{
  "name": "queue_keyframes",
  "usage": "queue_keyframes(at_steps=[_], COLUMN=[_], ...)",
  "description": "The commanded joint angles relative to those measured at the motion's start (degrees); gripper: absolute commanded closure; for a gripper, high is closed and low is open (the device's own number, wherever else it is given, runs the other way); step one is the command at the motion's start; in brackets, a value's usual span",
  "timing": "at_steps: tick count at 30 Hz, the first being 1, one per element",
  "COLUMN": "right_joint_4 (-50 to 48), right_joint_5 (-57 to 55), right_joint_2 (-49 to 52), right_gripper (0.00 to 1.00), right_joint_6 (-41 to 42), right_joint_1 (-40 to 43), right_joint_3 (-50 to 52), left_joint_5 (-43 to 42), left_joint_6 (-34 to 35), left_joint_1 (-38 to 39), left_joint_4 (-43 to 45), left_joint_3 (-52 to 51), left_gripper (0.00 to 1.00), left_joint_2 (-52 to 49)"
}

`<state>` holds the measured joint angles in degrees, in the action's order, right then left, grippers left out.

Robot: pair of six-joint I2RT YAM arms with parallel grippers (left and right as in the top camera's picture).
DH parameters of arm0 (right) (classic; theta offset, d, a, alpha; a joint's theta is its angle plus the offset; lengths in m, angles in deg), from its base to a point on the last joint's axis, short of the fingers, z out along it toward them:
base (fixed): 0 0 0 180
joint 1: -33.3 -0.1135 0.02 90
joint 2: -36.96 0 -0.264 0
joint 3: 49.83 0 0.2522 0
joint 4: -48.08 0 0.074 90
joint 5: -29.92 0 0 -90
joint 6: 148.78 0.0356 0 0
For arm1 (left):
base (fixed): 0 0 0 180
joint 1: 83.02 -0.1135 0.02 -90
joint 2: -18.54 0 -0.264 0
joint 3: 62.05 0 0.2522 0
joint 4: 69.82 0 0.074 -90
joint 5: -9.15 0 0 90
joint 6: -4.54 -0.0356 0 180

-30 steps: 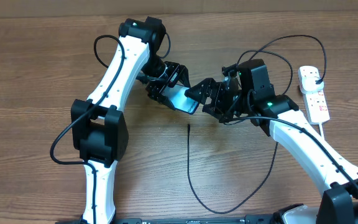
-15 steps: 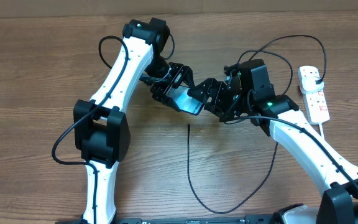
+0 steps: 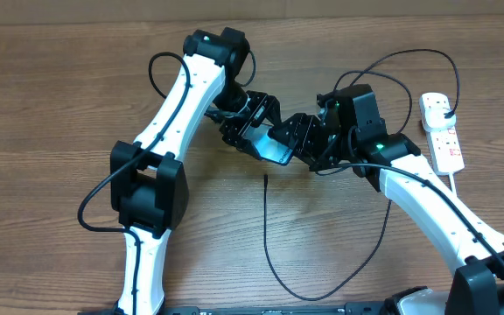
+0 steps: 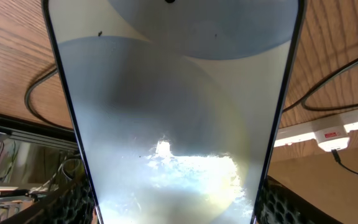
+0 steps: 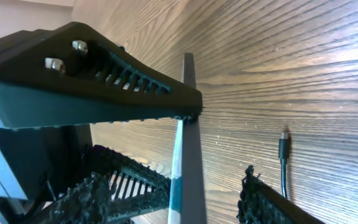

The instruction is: Plug charger to phone and switch on socket

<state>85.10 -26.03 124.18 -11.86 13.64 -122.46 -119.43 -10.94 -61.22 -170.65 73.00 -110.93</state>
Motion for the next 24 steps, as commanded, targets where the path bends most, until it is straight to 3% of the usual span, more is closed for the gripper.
queue_keyframes(at_steps=[1, 15, 24], right_joint_4=[-0.04, -0.04, 0.0], right_joint_5=[-1.01, -1.01, -0.98], right_joint_2=[0.02, 0.02, 0.02], right_gripper=[0.37, 0.71, 0.83], right_joint_6=[-0.02, -0.02, -0.02], right_joint_1=[-0.44, -0.55, -0.55], right_joint_3=[-1.2, -1.2, -1.2], left_joint_5=[-1.99, -2.43, -2.38], left_joint_6=[1.42, 1.81, 1.81], left_joint_1=[0.96, 1.53, 1.53], left_joint_4=[0.39, 0.42, 0.52], left_joint_3=[1.55, 1.55, 1.55], left_gripper=[0.96, 0.96, 0.96], left_joint_2=[0.26, 0.26, 0.26])
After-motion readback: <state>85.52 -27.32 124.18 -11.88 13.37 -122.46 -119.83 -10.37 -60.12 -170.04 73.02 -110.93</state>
